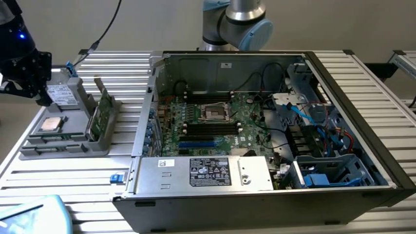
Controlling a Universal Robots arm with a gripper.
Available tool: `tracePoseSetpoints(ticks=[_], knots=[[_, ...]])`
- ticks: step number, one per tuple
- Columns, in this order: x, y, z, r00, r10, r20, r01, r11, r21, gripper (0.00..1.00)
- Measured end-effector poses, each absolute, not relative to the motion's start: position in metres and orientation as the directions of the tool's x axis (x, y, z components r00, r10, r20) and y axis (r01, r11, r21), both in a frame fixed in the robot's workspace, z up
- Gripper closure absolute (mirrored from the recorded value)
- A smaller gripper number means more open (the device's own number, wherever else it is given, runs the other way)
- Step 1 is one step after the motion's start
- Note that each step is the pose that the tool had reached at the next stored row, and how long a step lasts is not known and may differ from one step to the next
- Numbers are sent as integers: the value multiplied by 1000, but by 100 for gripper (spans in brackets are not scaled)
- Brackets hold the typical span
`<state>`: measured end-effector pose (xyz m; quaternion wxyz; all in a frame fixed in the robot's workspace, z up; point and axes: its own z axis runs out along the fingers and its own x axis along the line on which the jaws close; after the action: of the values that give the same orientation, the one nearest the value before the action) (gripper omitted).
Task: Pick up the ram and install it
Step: 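Pick up the ram and move it above insertion slot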
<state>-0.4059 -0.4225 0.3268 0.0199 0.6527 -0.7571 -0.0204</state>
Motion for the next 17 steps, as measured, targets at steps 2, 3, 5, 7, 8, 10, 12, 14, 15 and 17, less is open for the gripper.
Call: tracePoseSetpoints(ticks=[2, 3, 5, 7, 8, 10, 12, 14, 15, 17], knots=[[-406, -423, 327, -132, -991, 3, -989, 132, 60, 89], [-406, -423, 327, -132, -991, 3, -990, 132, 60, 89], [-407, -423, 327, -131, -991, 3, -990, 131, 60, 89], [-411, -423, 327, -127, -992, 3, -990, 127, 61, 89], [-413, -423, 327, -123, -992, 3, -991, 123, 61, 89], [-417, -423, 326, -113, -994, 3, -992, 113, 61, 89], [-421, -423, 326, -101, -995, 3, -993, 101, 61, 89], [-422, -423, 326, -79, -997, 3, -995, 79, 61, 89], [-423, -423, 325, -65, -998, 3, -996, 65, 61, 89], [-423, -423, 325, -40, -999, 3, -997, 40, 61, 89]])
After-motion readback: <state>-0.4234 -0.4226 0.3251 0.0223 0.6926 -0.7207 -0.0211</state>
